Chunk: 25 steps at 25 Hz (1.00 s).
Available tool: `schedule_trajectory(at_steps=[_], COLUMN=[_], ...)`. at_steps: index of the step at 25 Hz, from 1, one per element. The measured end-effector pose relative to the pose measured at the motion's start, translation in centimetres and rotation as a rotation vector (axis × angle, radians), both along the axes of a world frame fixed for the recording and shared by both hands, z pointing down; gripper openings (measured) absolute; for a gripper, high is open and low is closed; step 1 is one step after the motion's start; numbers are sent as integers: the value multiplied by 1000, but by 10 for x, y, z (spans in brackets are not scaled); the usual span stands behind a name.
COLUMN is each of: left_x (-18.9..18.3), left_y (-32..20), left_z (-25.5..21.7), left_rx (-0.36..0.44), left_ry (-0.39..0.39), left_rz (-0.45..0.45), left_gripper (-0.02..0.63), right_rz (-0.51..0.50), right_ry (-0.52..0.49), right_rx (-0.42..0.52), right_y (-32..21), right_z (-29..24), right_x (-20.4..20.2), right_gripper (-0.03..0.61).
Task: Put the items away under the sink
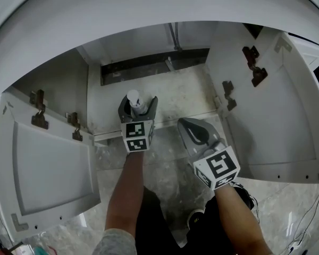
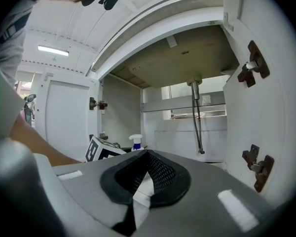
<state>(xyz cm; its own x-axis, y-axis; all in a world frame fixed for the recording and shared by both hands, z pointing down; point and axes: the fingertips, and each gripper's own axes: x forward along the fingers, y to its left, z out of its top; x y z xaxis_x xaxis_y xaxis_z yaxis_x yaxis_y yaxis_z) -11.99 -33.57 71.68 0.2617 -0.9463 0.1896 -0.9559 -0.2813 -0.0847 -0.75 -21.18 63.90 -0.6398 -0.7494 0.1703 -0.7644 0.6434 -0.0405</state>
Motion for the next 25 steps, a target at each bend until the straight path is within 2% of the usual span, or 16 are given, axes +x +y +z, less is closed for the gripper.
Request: schedule_trajectory(at_steps=[3,6,9,11,13,16,20,22,25], left_x=[-1,-13,-29,-33,-33,-29,-40,-45,-41], left_y=[11,30,50,70,98,139,154,155,157], left_z=[-4,-13,-34,-55,-81,-108,-129,-138,-140], left_rx=[-21,-28,-26,8,75,155,211,242,255], left_ry=[-29,-49,-2,24,49,36,55,63,67], left_rz=[29,24,-10,-16,-9,34,21,20,37], left_gripper=[436,452,451,451,451,451,445,407,234], right_rz=[14,38,68,75,56,19,-52,-76,-112], right_ry=[-49,-107,-150,-168,-180,-195,-148,-157,-173], right_rx=[2,-2,-27,-24,-6,2,26,28,46], right_y=[-7,-16,-24,-29,-30,-32,-28,-24,-17], right_z=[-9,-13,-11,-14,-19,-20,-15,-16,-25], right_x=[-2,-3,-6,-12,-20,-37,-60,-68,-76], right_gripper=[-2,-2,-2,-2,-2,-2,-2,-2,-2])
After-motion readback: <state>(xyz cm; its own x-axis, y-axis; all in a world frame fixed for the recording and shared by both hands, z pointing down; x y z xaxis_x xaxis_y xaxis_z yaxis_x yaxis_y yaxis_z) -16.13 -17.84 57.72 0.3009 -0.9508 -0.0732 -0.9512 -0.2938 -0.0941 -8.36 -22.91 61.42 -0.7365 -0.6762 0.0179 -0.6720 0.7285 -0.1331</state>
